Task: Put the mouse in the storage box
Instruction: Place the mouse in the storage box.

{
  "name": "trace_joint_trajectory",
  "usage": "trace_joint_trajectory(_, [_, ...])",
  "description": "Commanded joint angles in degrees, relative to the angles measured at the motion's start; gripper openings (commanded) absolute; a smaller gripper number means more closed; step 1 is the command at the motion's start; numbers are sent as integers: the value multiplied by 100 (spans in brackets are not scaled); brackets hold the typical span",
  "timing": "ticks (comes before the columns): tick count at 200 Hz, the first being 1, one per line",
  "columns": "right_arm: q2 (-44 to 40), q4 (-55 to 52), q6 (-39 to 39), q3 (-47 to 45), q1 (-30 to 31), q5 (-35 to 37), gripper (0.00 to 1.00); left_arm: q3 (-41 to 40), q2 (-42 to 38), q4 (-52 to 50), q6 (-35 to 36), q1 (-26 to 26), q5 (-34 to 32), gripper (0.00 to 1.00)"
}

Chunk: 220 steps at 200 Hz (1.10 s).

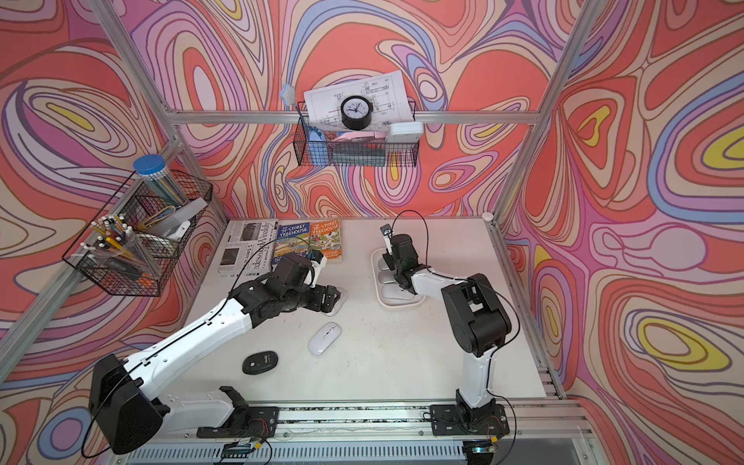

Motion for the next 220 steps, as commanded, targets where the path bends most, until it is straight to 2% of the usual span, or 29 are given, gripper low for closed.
trace_joint_trajectory(1, [251,291,-402,210,-109,192,8,-30,82,-100,-6,-14,-92,88])
trace_joint_trajectory(53, [793,346,-859,476,-170,248,8,-51,178,-46,-47,-5,-20,88])
trace_joint_trajectory(106, [898,352,-821,482,-166,-23,12,-100,223,-50,-119,-5,5,88])
trace_joint_trajectory(118, [915,353,-825,481,-163,-5,20,-100,214,-42,-118,-5,5,88])
trace_joint_trajectory(139, [923,347,-904,459,-163,19,47,-92,238,-50,-123,-5,18,88])
trace_joint_trajectory(152, [854,391,-926,389,-166,1,58,-83,249,-46,-124,-5,27,88])
trace_joint_trajectory(184, [494,519,-859,69,-168,-470,68,-92,273,3,-166,-5,32,88])
trace_joint_trajectory(220, [99,451,-709,-122,-164,-979,73,-70,358,-10,-183,1,38,88])
